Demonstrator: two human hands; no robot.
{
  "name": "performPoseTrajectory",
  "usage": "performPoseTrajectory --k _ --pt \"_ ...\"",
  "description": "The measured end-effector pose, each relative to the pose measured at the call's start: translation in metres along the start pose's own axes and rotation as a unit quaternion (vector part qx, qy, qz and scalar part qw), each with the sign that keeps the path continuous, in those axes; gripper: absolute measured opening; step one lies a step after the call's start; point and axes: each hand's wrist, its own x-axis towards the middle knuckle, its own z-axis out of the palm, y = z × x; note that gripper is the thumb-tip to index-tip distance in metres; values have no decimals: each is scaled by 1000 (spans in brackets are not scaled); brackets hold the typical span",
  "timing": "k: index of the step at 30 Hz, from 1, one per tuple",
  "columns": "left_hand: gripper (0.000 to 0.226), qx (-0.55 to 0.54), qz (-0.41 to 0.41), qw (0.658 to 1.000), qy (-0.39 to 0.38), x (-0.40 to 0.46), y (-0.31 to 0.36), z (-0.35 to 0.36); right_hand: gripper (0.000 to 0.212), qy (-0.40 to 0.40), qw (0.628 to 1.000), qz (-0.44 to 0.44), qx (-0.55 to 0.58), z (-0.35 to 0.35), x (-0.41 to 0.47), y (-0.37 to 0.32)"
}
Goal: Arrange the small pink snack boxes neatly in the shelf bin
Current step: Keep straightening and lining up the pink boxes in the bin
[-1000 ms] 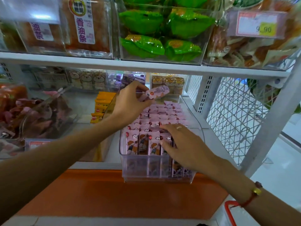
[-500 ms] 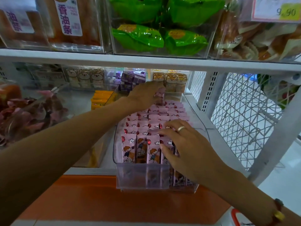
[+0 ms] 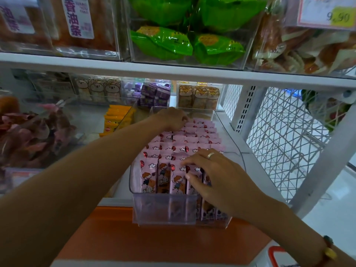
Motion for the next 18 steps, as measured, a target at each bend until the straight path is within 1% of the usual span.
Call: performPoseTrajectory --k 3,4,6,7,9,12,14,15,17,18 --pt "34 19 24 997 66 0 1 -4 35 -12 1000 -5 -10 -1 -2 1" --pt "33 28 30 997 69 0 2 -4 36 -15 1000 -8 -20 -2 -3 1" --pt "31 41 30 997 52 -1 4 -3 38 -17 999 -16 -39 -3 -5 0" --pt "30 36 22 998 50 -2 5 -1 38 -17 999 -18 -43 -3 -5 -1" --pt "24 -1 1 997 73 -2 5 1 38 -14 999 -15 -37 -3 -6 -2" --pt "20 -64 -18 987 148 -2 8 1 37 -11 1000 -5 -18 -3 -7 -1" --pt "23 -161 -47 964 206 -6 11 -5 37 -10 1000 -3 -15 -3 -6 0" --pt "24 -235 -66 944 224 -8 13 -10 36 -11 1000 -3 -15 -3 -6 0" --pt "22 -404 -108 876 239 -15 15 -20 36 -13 1000 1 -16 -3 -5 1" --pt "21 -454 -137 844 251 -21 15 -24 36 -12 1000 3 -15 -3 -6 1"
